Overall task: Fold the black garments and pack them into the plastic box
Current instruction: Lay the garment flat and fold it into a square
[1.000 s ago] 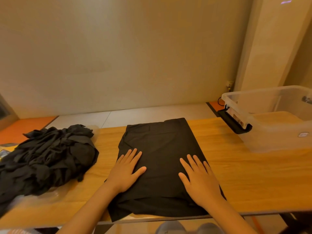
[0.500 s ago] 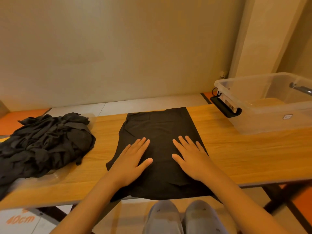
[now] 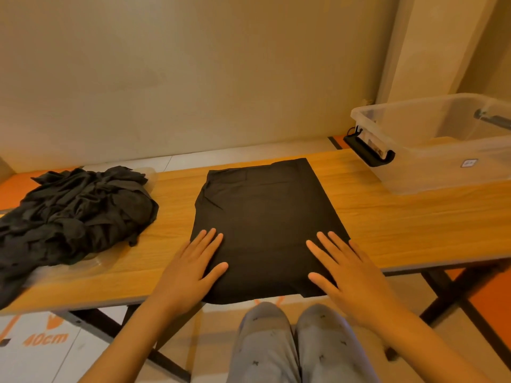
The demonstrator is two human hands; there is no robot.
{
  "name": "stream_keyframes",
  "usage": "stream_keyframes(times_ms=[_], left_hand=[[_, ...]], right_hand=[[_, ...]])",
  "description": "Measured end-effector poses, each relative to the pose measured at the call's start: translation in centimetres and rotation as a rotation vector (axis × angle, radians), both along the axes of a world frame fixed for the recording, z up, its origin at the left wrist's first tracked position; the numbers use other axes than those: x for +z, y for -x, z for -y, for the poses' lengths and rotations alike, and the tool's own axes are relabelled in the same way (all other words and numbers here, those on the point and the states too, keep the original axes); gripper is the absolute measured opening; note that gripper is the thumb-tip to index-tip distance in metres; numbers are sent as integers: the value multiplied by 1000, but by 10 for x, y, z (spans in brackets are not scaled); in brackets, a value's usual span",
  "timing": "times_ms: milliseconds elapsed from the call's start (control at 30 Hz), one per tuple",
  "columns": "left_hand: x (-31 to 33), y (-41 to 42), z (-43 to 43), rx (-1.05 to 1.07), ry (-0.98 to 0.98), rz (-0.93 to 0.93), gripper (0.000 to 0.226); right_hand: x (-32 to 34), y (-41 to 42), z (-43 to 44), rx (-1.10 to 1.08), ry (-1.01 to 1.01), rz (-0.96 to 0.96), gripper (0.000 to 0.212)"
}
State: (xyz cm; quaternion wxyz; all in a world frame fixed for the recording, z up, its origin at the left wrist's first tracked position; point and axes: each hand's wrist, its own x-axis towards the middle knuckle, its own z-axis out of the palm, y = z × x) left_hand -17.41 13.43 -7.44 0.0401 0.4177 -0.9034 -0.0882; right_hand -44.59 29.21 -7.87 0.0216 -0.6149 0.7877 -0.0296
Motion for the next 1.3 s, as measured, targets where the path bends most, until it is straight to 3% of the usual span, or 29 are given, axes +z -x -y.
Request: stream_keyframes(times_ms=[133, 233, 300, 467, 667, 733, 800, 900, 1067, 1200, 1300], left_hand=[[9, 2, -6, -38, -59, 6, 84], [25, 28, 14, -30, -35, -34, 70], [31, 57, 39, -14, -20, -62, 64], [13, 79, 94, 56, -18, 39, 63], [9, 55, 122, 96, -21, -153, 63], [13, 76, 135, 80, 58, -162, 61], [15, 105, 151, 45, 84, -118, 61], [10, 137, 177, 26, 15, 18, 63], [0, 140, 203, 39, -12, 68, 65], [7, 142, 213, 55, -68, -50, 62], [5, 141, 220, 100, -40, 78, 64]], right_hand=[[15, 4, 2, 21, 8, 119, 93], [35, -1, 43, 14, 120, 155, 65], [39, -4, 86, 52, 140, 121, 59], [17, 21, 155, 59, -53, 67, 56], [17, 81, 166, -196, -65, 133, 56], [23, 73, 187, -156, 14, 113, 58], [25, 57, 214, -21, 54, 81, 57], [16, 50, 248, 71, -41, 33, 57], [7, 99, 267, -56, -78, 49, 57], [8, 114, 277, -156, -65, 8, 58], [8, 114, 284, -152, -76, 19, 56]])
